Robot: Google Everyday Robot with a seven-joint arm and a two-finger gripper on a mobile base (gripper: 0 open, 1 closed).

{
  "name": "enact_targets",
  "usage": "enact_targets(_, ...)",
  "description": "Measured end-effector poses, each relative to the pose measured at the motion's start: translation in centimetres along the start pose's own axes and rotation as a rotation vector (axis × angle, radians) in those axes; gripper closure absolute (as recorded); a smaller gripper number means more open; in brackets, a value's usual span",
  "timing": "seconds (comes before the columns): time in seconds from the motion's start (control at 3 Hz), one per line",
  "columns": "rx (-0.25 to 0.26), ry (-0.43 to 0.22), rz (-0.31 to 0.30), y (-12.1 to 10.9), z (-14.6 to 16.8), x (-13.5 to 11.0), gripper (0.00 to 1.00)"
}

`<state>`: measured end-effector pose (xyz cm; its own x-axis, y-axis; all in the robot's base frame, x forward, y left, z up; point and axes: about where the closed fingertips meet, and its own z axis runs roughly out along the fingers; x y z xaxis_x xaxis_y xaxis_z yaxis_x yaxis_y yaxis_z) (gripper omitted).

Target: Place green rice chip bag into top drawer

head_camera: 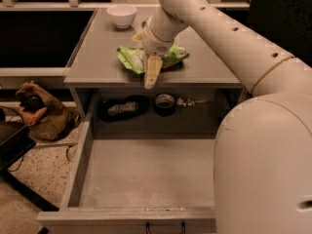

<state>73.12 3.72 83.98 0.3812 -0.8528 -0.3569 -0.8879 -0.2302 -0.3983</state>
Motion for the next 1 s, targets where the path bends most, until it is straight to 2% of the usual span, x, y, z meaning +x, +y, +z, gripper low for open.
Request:
enact_targets(0.33,0.034,0.068,-0.031,-2.1,0.3,0.1,0.0)
enact_targets(0.67,0.073,0.135,-0.059,-3.8,-1.3,0.1,0.0)
enact_targets(1.0,0.092,0.166,-0.078,-4.9,-2.1,-0.3,0.0)
